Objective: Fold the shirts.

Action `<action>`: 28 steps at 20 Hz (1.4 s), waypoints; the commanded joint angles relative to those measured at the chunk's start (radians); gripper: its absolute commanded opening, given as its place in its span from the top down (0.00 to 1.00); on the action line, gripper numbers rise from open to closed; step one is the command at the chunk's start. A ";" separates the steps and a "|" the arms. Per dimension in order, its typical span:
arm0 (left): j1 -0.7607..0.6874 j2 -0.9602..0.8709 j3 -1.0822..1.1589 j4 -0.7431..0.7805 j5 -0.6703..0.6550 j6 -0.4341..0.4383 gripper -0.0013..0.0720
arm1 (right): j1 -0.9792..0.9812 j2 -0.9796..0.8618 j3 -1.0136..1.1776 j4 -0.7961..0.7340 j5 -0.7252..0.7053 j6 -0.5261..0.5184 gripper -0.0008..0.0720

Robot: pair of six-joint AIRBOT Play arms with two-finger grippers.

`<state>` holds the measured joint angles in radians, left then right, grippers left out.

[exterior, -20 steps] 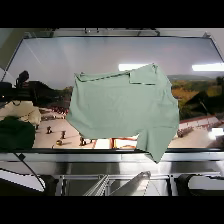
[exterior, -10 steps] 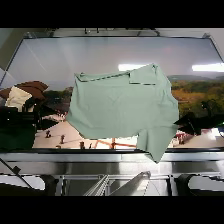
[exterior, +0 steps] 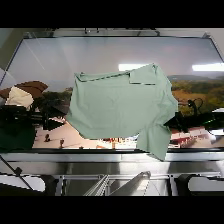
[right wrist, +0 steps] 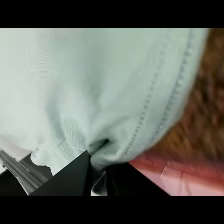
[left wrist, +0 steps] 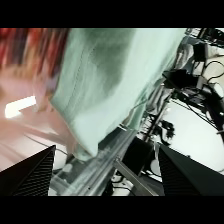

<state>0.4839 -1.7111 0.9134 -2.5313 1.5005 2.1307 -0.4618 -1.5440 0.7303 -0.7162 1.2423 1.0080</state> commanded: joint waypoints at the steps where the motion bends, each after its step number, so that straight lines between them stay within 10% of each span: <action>1: -0.057 0.000 0.000 0.002 -0.139 0.012 0.01 | 0.014 -0.004 -0.001 0.021 0.024 -0.019 0.82; 3: -0.075 0.000 0.000 0.002 -0.222 0.024 0.02 | 0.014 -0.004 -0.001 0.022 0.032 -0.031 0.88; 6: -0.111 0.000 0.000 -0.002 -0.305 0.028 0.32 | 0.014 -0.004 -0.001 0.022 0.041 -0.040 0.96; 9: -0.164 0.000 0.030 -0.003 -0.312 0.035 0.34 | 0.014 -0.004 -0.001 0.026 0.040 -0.049 0.96; 11: -0.214 0.000 0.066 -0.003 -0.237 0.048 0.99 | 0.014 -0.004 -0.001 0.052 0.044 -0.060 0.96; 17: -0.253 0.124 0.235 -0.317 0.332 0.107 0.95 | -0.002 0.099 0.032 0.535 0.392 -0.292 0.96; 20: -0.220 0.323 0.387 -0.417 0.340 0.108 0.95 | -0.067 0.291 0.098 1.045 0.599 -0.354 0.96; 28: 0.061 0.683 1.035 -0.467 0.333 0.007 0.95 | -0.465 0.837 0.515 1.415 0.315 -0.484 0.96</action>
<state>0.4313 -1.1297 1.7500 -2.9788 1.8343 2.1651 -0.7876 -0.8745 1.1084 0.5770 1.6966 0.5812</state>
